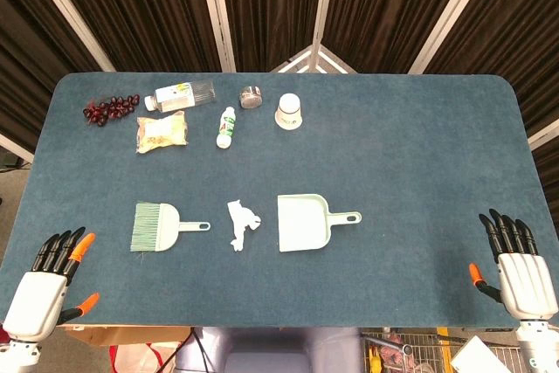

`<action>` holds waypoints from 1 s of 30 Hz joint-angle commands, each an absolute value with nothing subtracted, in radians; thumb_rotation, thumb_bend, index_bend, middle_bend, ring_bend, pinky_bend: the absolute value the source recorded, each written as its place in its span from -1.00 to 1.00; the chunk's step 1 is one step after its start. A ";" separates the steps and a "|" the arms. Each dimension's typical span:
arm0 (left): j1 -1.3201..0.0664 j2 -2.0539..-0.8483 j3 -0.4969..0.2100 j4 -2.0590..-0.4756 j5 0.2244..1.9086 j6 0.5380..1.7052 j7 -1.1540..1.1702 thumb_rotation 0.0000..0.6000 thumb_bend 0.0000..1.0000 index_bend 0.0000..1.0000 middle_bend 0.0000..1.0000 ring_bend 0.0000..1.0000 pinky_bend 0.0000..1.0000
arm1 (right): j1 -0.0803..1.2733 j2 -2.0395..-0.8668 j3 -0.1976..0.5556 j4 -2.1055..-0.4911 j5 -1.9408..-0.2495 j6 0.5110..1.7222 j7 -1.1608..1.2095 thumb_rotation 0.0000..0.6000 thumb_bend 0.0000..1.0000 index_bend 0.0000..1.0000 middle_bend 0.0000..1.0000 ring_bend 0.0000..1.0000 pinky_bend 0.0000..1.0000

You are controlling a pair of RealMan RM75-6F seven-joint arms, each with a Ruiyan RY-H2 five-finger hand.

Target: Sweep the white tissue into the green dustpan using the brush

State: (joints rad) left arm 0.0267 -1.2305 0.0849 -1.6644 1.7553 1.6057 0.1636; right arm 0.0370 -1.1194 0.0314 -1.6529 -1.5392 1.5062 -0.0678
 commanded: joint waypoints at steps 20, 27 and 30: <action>0.025 -1.226 0.087 -1.666 1.759 1.605 0.159 1.00 -0.79 -1.00 -1.00 -1.00 -0.91 | 0.042 -1.098 0.032 -1.675 -1.549 1.501 -0.052 1.00 -0.22 -1.00 -1.00 -1.00 -0.89; 0.023 -1.226 0.086 -1.665 1.761 1.605 0.156 1.00 -0.79 -1.00 -1.00 -1.00 -0.91 | 0.107 -1.085 0.074 -1.717 -1.535 1.437 -0.089 1.00 -0.22 -1.00 0.16 0.21 0.43; 0.022 -1.228 0.086 -1.667 1.760 1.602 0.160 1.00 -0.79 -1.00 -1.00 -1.00 -0.91 | 0.153 -1.086 0.099 -1.746 -1.502 1.371 -0.127 1.00 -0.22 -0.92 0.45 0.48 0.64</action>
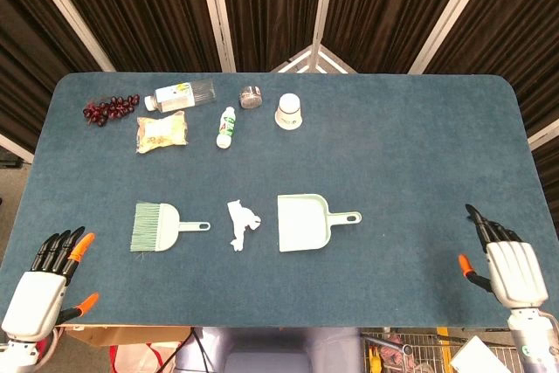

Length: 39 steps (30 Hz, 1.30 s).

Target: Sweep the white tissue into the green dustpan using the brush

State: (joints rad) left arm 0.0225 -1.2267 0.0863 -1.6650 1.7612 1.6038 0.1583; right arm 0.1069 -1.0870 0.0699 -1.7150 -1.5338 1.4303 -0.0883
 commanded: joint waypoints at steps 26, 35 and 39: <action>0.013 -1.225 0.077 -1.670 1.740 1.590 0.152 1.00 -0.79 -1.00 -1.00 -1.00 -0.91 | 0.509 -1.550 0.199 -1.771 -0.980 1.153 -0.776 1.00 -0.22 -0.33 0.75 0.74 0.82; 0.016 -1.220 0.079 -1.671 1.741 1.596 0.144 1.00 -0.79 -1.00 -1.00 -1.00 -0.91 | 0.553 -1.637 0.217 -1.669 -0.956 1.193 -0.794 1.00 -0.22 -0.31 0.75 0.74 0.82; 0.016 -1.219 0.078 -1.670 1.739 1.597 0.144 1.00 -0.79 -1.00 -1.00 -1.00 -0.90 | 0.556 -1.648 0.218 -1.640 -0.943 1.199 -0.787 1.00 -0.22 -0.23 0.75 0.74 0.82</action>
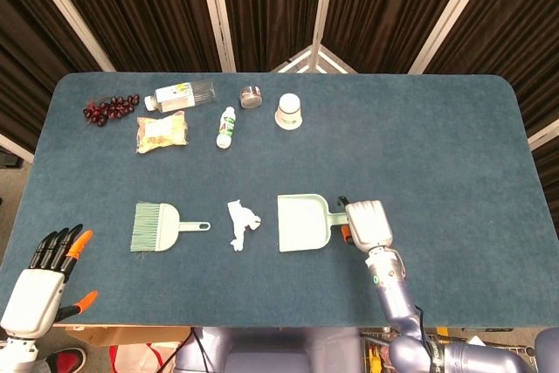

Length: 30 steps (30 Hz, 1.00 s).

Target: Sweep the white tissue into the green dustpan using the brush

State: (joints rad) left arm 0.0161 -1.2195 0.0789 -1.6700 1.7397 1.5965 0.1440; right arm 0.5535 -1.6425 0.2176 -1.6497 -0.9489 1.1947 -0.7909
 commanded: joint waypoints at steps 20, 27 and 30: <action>0.013 -1.225 0.078 -1.667 1.746 1.597 0.152 1.00 -0.79 -1.00 -1.00 -1.00 -0.91 | 0.556 -1.682 0.190 -1.556 -0.944 1.218 -0.737 1.00 -0.22 -0.18 0.75 0.74 0.82; 0.011 -1.225 0.077 -1.668 1.745 1.595 0.153 1.00 -0.79 -1.00 -1.00 -1.00 -0.91 | 0.551 -1.681 0.176 -1.550 -0.938 1.218 -0.729 1.00 -0.22 -0.18 0.75 0.74 0.82; 0.010 -1.225 0.077 -1.668 1.747 1.595 0.154 1.00 -0.79 -1.00 -1.00 -1.00 -0.91 | 0.551 -1.679 0.171 -1.549 -0.938 1.218 -0.735 1.00 -0.22 -0.18 0.75 0.74 0.82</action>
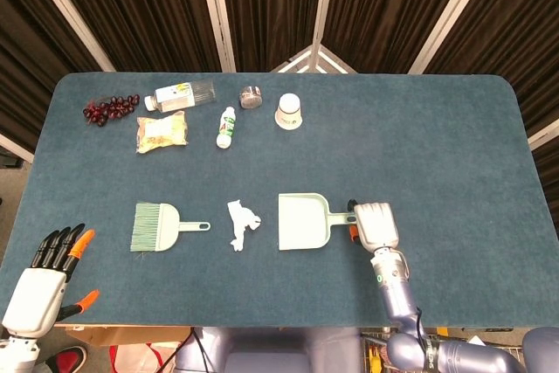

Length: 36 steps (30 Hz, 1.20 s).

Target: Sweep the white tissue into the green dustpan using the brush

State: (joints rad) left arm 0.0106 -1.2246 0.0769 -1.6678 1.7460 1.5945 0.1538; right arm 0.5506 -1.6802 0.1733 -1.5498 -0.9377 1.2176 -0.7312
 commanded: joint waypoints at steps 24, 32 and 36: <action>-0.078 -1.182 0.023 -1.812 1.681 1.463 0.213 1.00 -0.79 -1.00 -0.99 -0.92 -0.80 | 0.568 -1.689 0.164 -1.550 -0.946 1.224 -0.754 1.00 -0.22 0.04 0.75 0.74 0.82; -0.236 -1.210 -0.106 -1.928 1.491 1.249 0.401 1.00 -0.60 -0.72 0.29 0.30 0.36 | 0.576 -1.692 0.170 -1.563 -0.945 1.230 -0.765 1.00 -0.22 0.04 0.75 0.74 0.82; -0.298 -1.258 -0.147 -1.928 1.387 1.178 0.476 1.00 -0.45 -0.45 0.58 0.55 0.60 | 0.581 -1.691 0.174 -1.574 -0.943 1.235 -0.778 1.00 -0.22 0.04 0.75 0.74 0.82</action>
